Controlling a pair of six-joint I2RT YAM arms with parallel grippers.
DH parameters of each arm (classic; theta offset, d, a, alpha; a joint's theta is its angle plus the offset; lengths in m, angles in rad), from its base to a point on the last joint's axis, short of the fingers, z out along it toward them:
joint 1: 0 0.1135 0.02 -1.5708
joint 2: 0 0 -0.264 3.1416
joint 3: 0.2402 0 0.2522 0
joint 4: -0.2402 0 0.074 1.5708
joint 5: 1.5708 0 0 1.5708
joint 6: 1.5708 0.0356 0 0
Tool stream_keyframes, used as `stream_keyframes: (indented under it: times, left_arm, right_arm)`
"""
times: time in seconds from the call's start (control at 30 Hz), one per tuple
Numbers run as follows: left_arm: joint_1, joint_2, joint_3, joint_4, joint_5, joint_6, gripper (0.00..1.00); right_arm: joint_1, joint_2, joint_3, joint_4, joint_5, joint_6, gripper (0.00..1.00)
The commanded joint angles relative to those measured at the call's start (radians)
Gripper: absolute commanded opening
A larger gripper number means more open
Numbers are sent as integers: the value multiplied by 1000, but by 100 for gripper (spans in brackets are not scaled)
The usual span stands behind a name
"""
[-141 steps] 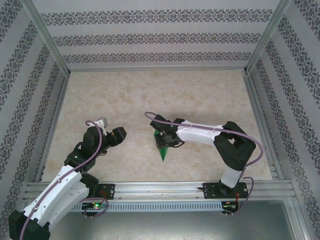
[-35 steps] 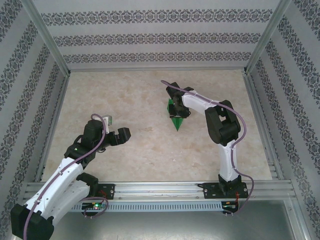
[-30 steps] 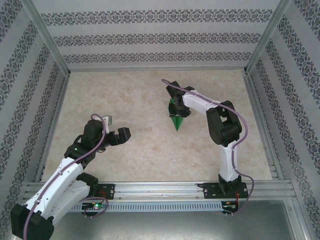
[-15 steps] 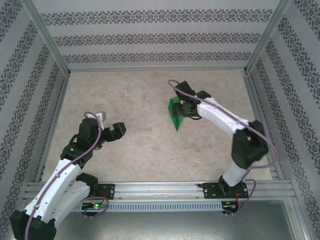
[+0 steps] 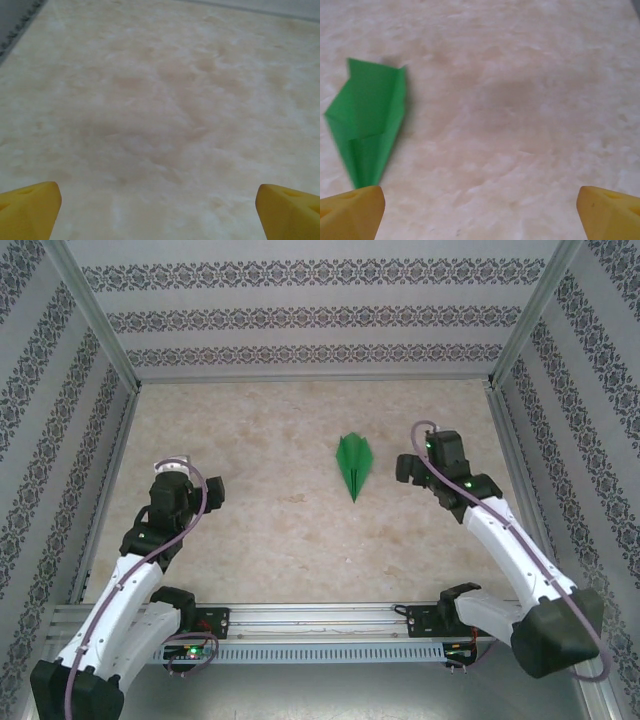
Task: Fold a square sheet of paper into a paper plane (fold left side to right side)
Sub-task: Place the paper plane at the center of the table, then reset both arms
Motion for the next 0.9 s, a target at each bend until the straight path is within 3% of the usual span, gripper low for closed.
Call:
stream_keyframes:
  times: [0.0, 0.23, 0.47, 0.7, 0.87]
  left_arm:
    - [37, -7, -39, 105, -84, 61, 100]
    - [83, 38, -160, 292, -119, 96, 99]
    - [124, 157, -230, 495, -1, 118, 100]
    - [131, 218, -233, 557, 48, 119, 100]
    - [134, 211, -240, 562, 57, 115, 99]
  right_arm:
    - [-76, -32, -106, 187, -53, -70, 98]
    - [-193, -68, -405, 646, -73, -150, 98]
    - [-240, 96, -491, 992, -194, -166, 98]
    - [-239, 192, -491, 1177, -269, -178, 98]
    - [-241, 212, -491, 1204, -270, -216, 98]
